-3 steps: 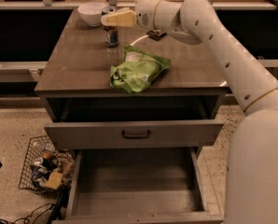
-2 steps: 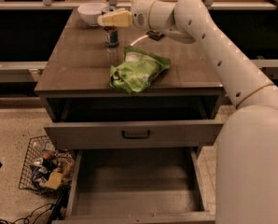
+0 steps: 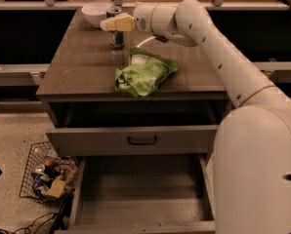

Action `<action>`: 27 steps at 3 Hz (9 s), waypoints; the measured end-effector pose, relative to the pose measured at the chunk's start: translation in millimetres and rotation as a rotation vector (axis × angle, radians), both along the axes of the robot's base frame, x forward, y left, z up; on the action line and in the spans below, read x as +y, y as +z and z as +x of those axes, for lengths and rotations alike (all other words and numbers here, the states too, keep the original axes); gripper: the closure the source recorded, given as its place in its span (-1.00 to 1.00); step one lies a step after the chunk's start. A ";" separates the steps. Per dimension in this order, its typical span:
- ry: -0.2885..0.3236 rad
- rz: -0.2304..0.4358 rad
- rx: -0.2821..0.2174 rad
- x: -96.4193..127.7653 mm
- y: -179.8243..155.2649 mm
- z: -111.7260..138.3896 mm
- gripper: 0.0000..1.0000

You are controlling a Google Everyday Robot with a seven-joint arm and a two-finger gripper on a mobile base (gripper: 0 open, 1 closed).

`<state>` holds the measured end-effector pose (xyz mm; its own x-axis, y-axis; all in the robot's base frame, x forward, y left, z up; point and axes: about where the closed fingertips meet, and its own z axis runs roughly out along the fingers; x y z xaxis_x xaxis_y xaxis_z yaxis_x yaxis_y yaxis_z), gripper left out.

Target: Place redbull can into middle drawer

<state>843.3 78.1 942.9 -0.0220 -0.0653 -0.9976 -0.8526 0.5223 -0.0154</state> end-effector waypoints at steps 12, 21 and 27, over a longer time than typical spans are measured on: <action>0.194 -0.057 -0.174 21.8 129.0 -235.0 1.00; 0.169 -0.020 0.126 42.9 -229.5 -444.5 1.00; 0.245 -0.027 0.208 103.3 -435.0 -353.9 1.00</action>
Offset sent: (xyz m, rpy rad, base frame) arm 0.0260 0.0137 -0.0287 -0.0043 0.0539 -0.0093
